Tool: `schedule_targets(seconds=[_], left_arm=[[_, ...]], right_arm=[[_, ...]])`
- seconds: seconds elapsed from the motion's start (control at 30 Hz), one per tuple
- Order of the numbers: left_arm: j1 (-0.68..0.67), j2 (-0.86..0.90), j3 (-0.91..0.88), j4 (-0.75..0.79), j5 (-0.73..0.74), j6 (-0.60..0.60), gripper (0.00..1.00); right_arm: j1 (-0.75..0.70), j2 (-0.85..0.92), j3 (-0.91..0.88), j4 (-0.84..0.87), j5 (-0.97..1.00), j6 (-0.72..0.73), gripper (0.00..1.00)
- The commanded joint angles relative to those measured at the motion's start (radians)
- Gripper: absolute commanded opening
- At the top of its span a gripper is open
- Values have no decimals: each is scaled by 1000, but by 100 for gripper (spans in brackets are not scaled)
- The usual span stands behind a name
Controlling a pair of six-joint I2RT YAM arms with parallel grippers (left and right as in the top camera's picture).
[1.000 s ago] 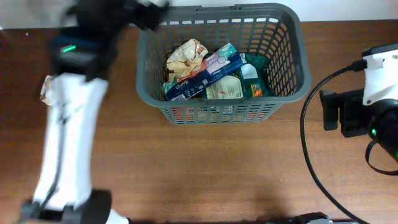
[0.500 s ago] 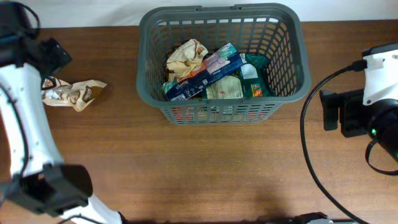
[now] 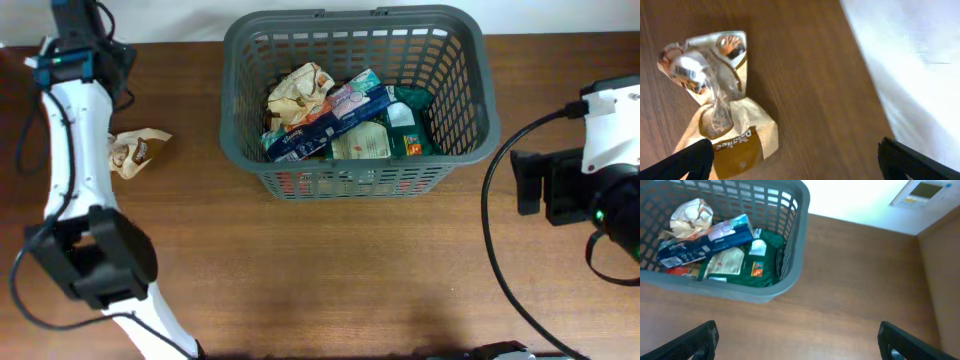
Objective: Pack container
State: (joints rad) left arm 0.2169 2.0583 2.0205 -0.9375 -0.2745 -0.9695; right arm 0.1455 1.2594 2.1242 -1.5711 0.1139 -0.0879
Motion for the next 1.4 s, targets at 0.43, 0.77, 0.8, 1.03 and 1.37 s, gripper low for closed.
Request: schedule_targets(seconds=[0.43, 0.77, 0.8, 1.03, 1.37], left_arm=[[69, 272, -2, -130, 9, -231, 62], [114, 296, -58, -145, 9, -229, 65], [116, 296, -58, -148, 9, -222, 65], [113, 296, -57, -135, 28, -21, 70], [113, 296, -57, -134, -89, 330, 87]], right_arm=[[-2, -7, 0, -28, -13, 98, 99], [-2, -7, 0, -72, -13, 97, 99], [-2, -7, 0, -72, -13, 97, 99], [-2, -7, 0, -72, -13, 97, 99], [-2, -7, 0, -72, -13, 97, 99]])
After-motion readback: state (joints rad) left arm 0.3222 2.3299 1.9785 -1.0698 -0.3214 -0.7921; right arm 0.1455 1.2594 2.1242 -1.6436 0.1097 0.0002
